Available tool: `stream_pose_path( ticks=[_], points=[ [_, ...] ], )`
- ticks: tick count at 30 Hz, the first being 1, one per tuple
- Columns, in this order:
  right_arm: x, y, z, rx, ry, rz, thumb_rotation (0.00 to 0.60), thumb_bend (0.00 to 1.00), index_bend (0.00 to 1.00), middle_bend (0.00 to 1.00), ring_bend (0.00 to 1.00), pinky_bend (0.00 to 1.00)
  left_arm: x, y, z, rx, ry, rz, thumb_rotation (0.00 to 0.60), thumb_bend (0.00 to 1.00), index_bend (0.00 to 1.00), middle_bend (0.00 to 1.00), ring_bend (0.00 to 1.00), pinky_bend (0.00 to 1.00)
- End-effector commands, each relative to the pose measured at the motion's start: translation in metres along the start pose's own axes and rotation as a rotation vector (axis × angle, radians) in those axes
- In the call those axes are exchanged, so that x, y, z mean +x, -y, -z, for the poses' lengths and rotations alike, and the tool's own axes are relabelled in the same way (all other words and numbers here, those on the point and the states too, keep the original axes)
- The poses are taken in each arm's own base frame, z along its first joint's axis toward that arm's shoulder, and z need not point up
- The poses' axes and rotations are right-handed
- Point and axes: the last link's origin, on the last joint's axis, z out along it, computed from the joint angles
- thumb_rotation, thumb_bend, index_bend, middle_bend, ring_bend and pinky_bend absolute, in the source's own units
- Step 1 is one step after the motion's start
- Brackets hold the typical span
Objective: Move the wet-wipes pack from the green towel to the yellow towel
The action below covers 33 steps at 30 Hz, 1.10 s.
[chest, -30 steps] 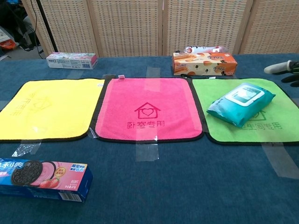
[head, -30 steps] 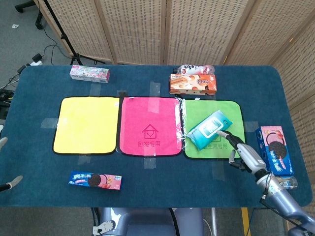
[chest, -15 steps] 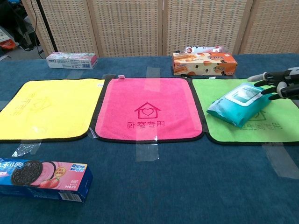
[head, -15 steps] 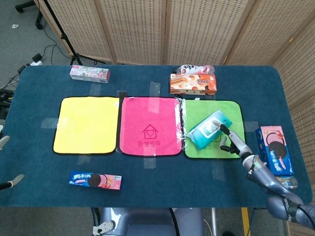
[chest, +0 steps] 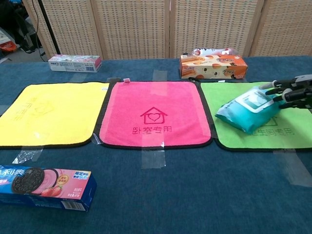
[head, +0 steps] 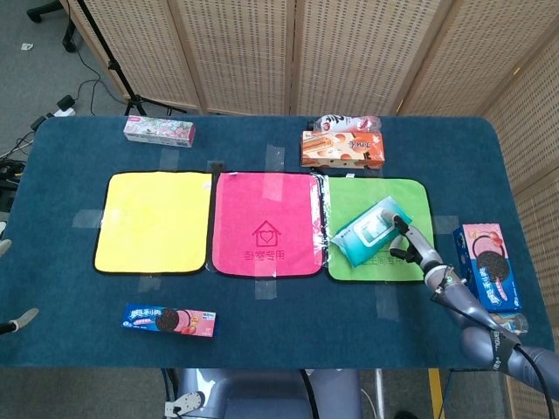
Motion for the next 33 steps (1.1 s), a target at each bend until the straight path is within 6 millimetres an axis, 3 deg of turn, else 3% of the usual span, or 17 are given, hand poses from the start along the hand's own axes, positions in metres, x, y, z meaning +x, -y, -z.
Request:
stream_pose_path(
  ticks=[1,14,23,29,33],
  points=[
    [-0.02,0.012,0.0,0.011,0.06,-0.007,0.6,1.0,0.0,0.0,0.0,0.0,0.0,0.0,0.0,0.001,0.002,-0.001,0.6,0.0,0.0,0.0,0.0,0.0],
    [-0.073,0.048,-0.004,0.091,0.152,-0.017,0.6,1.0,0.0,0.0,0.0,0.0,0.0,0.002,0.001,0.007,0.002,0.007,0.6,0.0,0.0,0.0,0.0,0.0],
    [-0.124,0.08,-0.021,0.122,0.183,0.025,0.6,1.0,0.0,0.0,0.0,0.0,0.002,0.005,0.001,0.016,0.007,0.02,0.6,0.0,0.0,0.0,0.0,0.0],
    [-0.139,0.098,-0.03,0.118,0.172,0.055,0.6,1.0,0.0,0.0,0.0,0.0,0.002,0.007,-0.002,0.026,0.011,0.024,0.6,0.0,0.0,0.0,0.0,0.0],
    [-0.155,0.119,-0.043,0.13,0.167,0.062,0.6,1.0,0.0,0.0,0.0,0.0,0.002,0.011,-0.007,0.048,0.02,0.029,0.6,0.0,0.0,0.0,0.0,0.0]
  ],
)
